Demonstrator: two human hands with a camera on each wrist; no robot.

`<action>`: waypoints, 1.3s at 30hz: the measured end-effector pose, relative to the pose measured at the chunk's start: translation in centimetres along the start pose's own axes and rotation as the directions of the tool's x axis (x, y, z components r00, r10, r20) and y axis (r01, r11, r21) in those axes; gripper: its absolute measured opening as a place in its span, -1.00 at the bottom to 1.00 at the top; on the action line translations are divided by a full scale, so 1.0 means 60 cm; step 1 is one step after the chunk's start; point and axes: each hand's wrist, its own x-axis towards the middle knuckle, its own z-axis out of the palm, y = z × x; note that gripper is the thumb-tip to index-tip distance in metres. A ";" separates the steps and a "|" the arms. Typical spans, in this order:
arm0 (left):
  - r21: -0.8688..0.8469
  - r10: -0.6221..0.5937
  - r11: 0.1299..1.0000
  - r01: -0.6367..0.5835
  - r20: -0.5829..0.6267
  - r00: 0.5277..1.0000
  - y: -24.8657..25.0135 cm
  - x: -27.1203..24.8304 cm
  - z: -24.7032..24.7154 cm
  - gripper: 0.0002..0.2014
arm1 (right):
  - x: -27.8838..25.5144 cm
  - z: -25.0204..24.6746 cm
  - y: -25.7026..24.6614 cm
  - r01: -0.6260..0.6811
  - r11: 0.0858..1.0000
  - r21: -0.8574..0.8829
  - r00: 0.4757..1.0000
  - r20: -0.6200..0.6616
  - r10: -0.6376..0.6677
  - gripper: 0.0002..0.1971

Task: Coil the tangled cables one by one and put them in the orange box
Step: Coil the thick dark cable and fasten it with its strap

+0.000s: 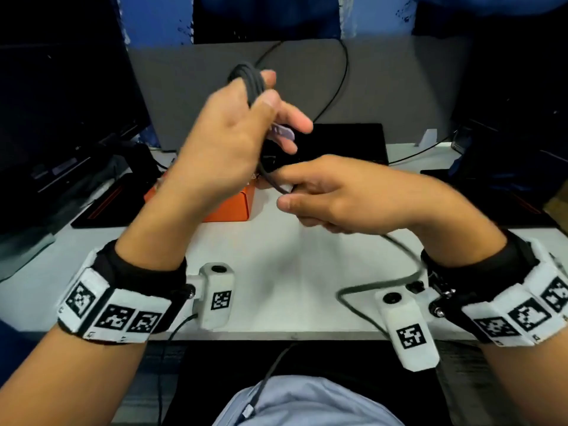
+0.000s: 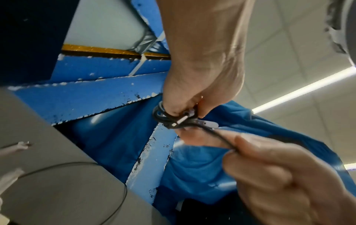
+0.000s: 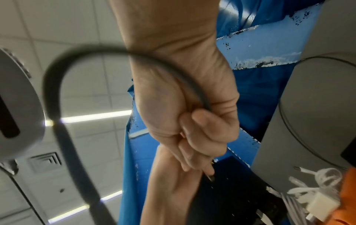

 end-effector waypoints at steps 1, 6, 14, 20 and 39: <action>0.118 -0.019 0.993 0.016 0.030 0.999 -0.002 -0.001 0.001 -0.73 | -0.005 -0.009 -0.005 0.017 1.000 -0.005 0.999 -0.041 -0.017 -0.79; 0.109 -0.125 0.990 0.090 0.382 0.916 0.011 -0.016 -0.009 -0.62 | -0.030 -0.049 -0.010 0.108 0.993 -0.047 0.928 -0.354 -0.118 -0.81; -0.312 0.006 0.926 0.213 0.577 0.817 0.012 -0.019 -0.030 -0.57 | -0.019 -0.038 -0.010 0.229 0.971 -0.076 0.833 -0.501 -0.236 -0.72; -0.677 0.164 0.604 0.421 0.622 0.766 0.014 -0.032 0.015 -0.68 | -0.011 -0.024 -0.012 0.209 0.971 -0.118 0.755 -0.611 -0.238 -0.56; -0.918 0.167 0.112 0.380 0.394 0.904 0.075 -0.045 0.024 -0.64 | 0.003 -0.017 -0.020 0.452 0.892 0.022 0.678 -0.659 -0.327 -0.67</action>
